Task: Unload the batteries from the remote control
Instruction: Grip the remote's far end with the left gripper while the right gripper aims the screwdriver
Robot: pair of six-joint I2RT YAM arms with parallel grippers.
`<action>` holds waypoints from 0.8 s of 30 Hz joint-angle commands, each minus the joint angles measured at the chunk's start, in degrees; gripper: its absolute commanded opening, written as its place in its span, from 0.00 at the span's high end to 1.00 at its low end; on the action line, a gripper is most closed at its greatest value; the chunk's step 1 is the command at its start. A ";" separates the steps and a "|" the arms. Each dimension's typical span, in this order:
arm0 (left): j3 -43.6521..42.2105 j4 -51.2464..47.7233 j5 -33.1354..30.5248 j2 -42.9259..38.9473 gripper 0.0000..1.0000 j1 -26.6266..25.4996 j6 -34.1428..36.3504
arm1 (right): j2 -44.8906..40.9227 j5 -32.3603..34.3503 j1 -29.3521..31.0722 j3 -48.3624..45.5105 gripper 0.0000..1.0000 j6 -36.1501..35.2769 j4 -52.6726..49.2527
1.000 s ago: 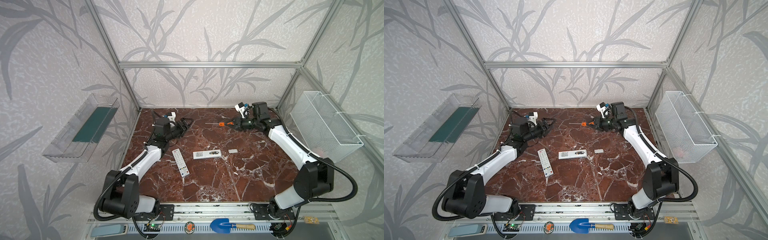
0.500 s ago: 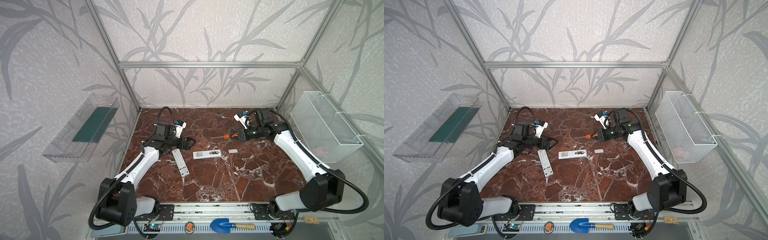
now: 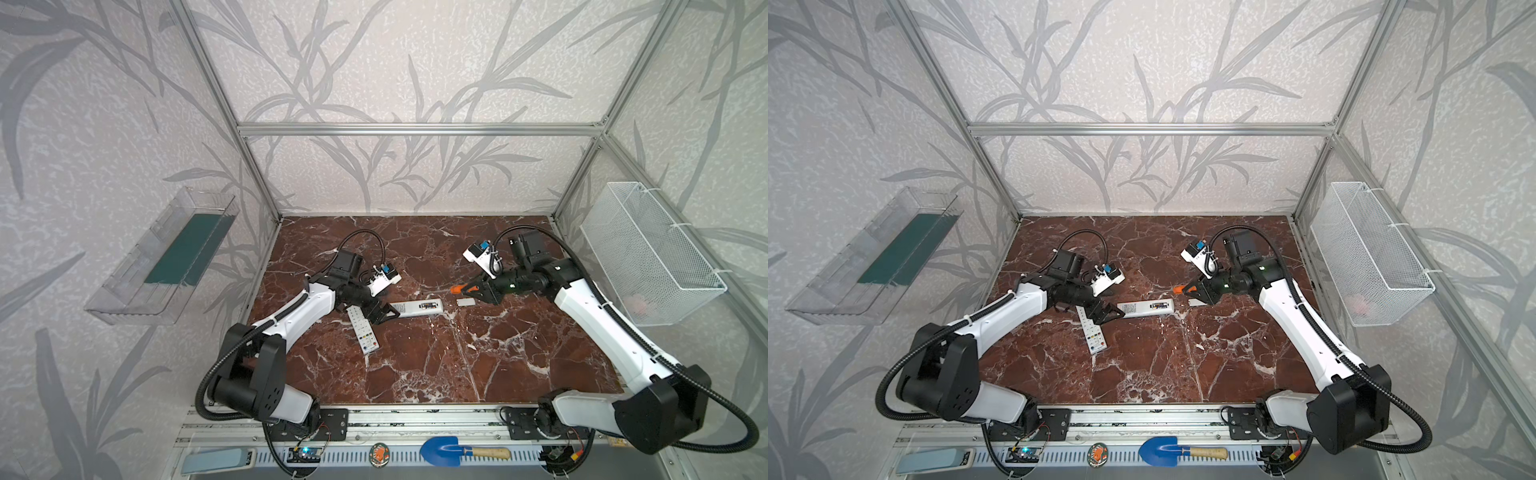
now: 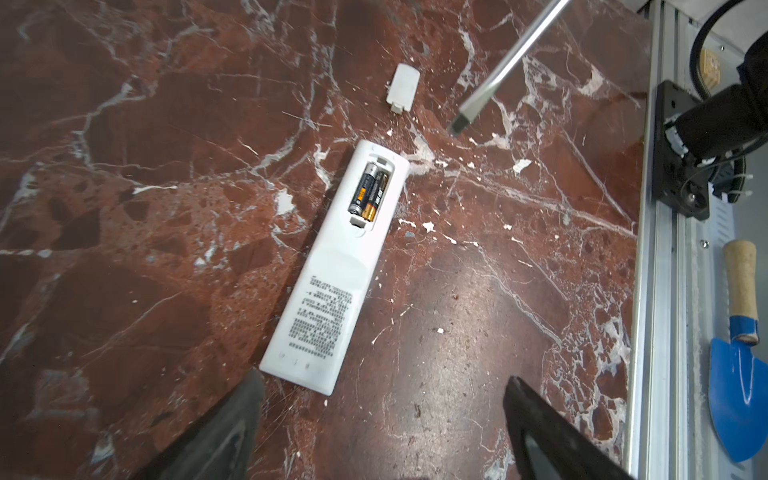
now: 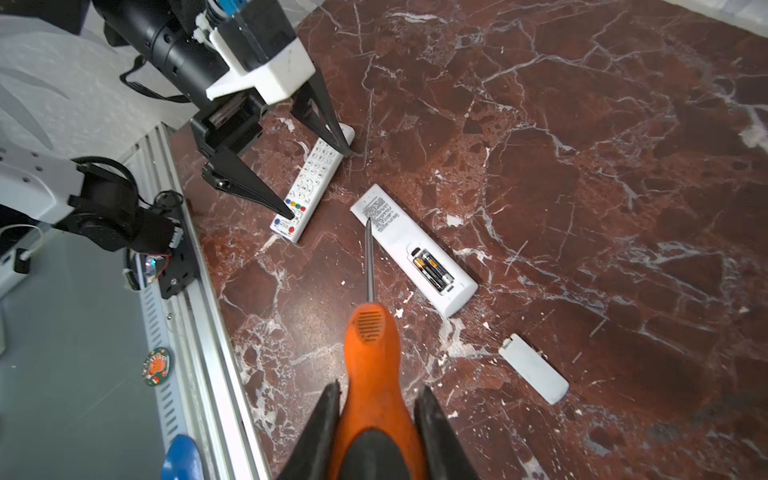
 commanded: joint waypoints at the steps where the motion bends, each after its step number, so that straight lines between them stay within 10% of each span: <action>1: 1.74 0.30 -1.93 2.08 0.10 -1.94 7.72 | -0.02 3.31 0.07 1.24 1.00 -4.48 -1.11; 24: 6.41 1.85 -15.55 15.84 0.19 -4.28 17.38 | 7.09 2.40 0.00 4.90 1.00 2.08 -0.54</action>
